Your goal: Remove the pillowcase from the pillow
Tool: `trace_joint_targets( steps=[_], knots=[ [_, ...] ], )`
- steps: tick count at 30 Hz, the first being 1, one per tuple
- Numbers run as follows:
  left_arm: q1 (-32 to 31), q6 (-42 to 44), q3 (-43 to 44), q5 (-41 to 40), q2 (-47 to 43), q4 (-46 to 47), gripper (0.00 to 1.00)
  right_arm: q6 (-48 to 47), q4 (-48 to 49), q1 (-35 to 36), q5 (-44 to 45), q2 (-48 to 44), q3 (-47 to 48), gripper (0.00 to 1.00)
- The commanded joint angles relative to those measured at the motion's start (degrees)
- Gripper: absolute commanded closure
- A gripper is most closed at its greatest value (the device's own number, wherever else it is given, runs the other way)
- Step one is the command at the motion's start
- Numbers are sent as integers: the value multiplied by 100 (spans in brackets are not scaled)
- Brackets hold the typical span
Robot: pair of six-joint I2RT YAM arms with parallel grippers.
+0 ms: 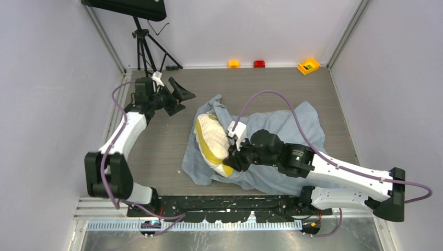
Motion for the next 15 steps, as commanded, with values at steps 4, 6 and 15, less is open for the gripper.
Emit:
trace_joint_targets(
  steps=[4, 6, 15],
  knots=[
    [-86, 138, -983, 736, -1510, -1196, 10, 308, 435, -59, 712, 700, 385, 12],
    [-146, 325, -1230, 643, -1874, -1545, 11, 512, 377, -226, 1074, 779, 467, 12],
    [-306, 430, -2233, 539, -2782, -1771, 10, 1463, 522, -1198, -634, 544, 654, 10]
  ],
)
